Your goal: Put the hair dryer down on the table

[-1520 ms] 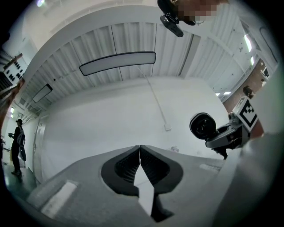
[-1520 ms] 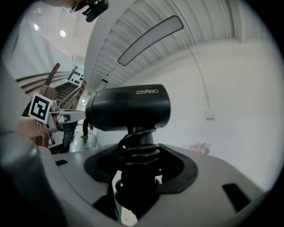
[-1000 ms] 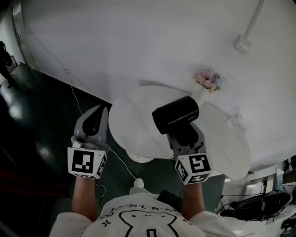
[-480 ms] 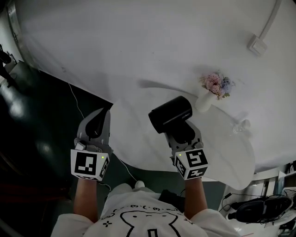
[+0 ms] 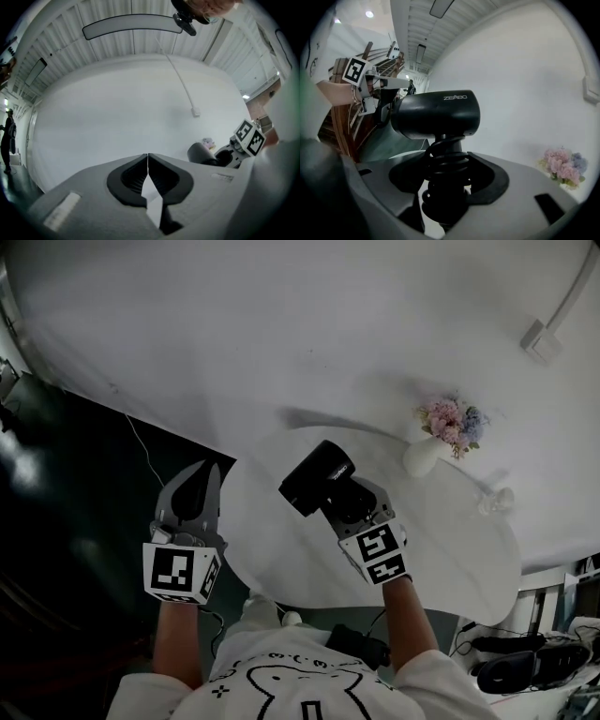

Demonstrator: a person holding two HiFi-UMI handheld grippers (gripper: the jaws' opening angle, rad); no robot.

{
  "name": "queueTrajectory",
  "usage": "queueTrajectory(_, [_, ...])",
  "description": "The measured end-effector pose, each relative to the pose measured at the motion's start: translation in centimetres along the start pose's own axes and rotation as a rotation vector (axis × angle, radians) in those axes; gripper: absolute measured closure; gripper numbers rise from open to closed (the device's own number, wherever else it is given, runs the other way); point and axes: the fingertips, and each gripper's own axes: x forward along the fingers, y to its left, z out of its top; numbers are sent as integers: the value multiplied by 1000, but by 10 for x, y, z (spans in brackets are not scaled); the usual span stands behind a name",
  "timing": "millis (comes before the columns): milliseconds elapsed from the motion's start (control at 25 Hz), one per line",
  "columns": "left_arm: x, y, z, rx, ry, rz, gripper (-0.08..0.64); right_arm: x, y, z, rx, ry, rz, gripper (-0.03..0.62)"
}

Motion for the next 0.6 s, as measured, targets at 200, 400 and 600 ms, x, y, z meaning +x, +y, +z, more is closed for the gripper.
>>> queueTrajectory(200, [33, 25, -6, -47, -2, -9, 539, 49, -8, -10, -93, 94, 89, 348])
queueTrajectory(400, [57, 39, -23, -80, 15, -24, 538, 93, -6, -29, -156, 197, 166, 348])
queueTrajectory(600, [73, 47, -37, -103, 28, -36, 538, 134, 0, -53, -163, 278, 253, 348])
